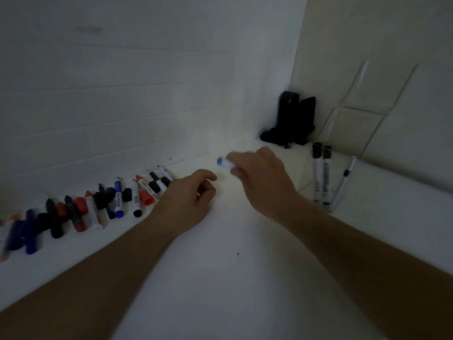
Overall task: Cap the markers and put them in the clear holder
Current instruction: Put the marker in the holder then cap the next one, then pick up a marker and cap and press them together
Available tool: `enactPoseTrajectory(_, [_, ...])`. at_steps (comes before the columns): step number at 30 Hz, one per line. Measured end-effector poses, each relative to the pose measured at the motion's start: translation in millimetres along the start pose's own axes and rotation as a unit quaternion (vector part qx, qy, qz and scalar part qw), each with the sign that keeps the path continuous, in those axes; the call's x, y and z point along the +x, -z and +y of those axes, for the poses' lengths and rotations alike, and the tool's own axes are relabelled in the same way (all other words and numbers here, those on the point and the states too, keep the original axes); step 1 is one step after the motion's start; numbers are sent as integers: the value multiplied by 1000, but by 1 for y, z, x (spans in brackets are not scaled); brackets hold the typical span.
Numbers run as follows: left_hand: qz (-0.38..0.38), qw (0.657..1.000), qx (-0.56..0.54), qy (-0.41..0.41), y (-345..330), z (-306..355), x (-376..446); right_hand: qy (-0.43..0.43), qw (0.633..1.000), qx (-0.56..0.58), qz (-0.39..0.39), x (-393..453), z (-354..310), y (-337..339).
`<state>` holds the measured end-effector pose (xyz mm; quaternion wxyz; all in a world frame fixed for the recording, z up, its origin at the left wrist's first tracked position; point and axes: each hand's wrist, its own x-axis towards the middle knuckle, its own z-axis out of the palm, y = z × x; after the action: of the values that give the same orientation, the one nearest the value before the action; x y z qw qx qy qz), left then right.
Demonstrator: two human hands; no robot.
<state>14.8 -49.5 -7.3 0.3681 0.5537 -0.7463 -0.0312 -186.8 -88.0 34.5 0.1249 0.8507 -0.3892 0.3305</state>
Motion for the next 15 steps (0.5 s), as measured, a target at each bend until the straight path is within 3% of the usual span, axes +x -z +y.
enactPoseTrajectory(4, [-47,998,16,-35,-4,1,-3,-95,976,140,137,20,12,76])
enactPoseTrajectory(7, [-51,997,32,-54,-7,1,-4,-110,960,100,236,26,37,127])
enactPoseTrajectory(10, [-47,996,37,-63,-6,0,-5,-154,962,52,221,18,65,153])
enactPoseTrajectory(15, [-38,994,52,-89,-7,3,-7,-188,978,4,92,-10,87,134])
